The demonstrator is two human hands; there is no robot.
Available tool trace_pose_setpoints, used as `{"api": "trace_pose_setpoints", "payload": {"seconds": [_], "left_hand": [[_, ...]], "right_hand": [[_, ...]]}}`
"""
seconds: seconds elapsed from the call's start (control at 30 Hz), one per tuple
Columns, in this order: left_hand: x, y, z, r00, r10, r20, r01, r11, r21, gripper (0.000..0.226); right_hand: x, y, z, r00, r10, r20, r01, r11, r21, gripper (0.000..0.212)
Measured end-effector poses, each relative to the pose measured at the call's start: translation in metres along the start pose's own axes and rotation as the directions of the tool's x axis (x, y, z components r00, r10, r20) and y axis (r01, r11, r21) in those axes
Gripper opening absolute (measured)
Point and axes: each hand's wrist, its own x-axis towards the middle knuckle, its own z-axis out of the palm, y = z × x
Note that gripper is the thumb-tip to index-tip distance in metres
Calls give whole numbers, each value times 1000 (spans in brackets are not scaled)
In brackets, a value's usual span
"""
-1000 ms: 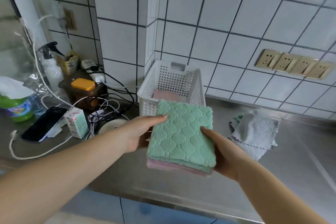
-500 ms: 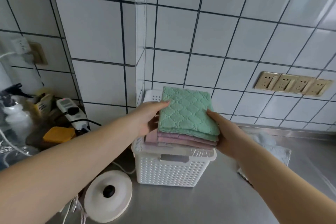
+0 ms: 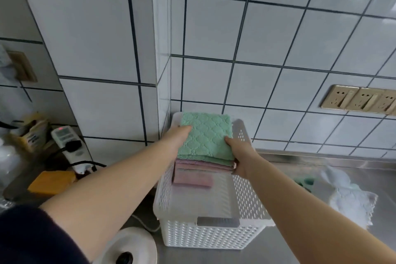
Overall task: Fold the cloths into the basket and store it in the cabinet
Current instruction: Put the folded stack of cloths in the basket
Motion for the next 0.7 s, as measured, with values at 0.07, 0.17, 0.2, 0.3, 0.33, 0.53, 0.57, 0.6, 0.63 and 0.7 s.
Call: {"api": "trace_pose_setpoints", "payload": {"seconds": [0.07, 0.17, 0.2, 0.3, 0.33, 0.53, 0.57, 0.6, 0.63, 0.7], "left_hand": [[17, -4, 6, 1000, 11, -7, -10, 999, 52, 23], [40, -12, 15, 999, 47, -18, -44, 987, 153, 10], [49, -16, 17, 998, 59, -28, -53, 982, 182, 10], [66, -34, 21, 995, 74, -71, -54, 967, 249, 21], [70, -40, 23, 993, 77, -93, -50, 963, 265, 28], [80, -70, 31, 979, 62, -192, 9, 936, 351, 34], [82, -74, 33, 977, 60, -204, 20, 928, 372, 34], [86, -77, 34, 976, 57, -209, 31, 917, 398, 35], [89, -78, 35, 976, 55, -210, 41, 905, 424, 36], [95, -81, 37, 975, 51, -217, 55, 889, 454, 37]], "right_hand": [[34, 6, 5, 999, -41, -29, 39, 997, -59, 43], [63, 13, 15, 999, 1, -47, -3, 999, -45, 50], [67, 15, 19, 998, 12, -56, -14, 999, -45, 47], [87, 31, 24, 997, 40, -69, -43, 998, -52, 46], [93, 38, 25, 997, 41, -67, -45, 997, -57, 47], [117, 66, 28, 995, 88, -50, -90, 995, -48, 47], [120, 69, 29, 996, 87, -36, -89, 994, -71, 47], [122, 71, 31, 997, 77, -14, -78, 991, -107, 45], [125, 72, 32, 998, 65, 18, -61, 987, -146, 43], [128, 72, 36, 997, 52, 56, -39, 977, -211, 41]]}}
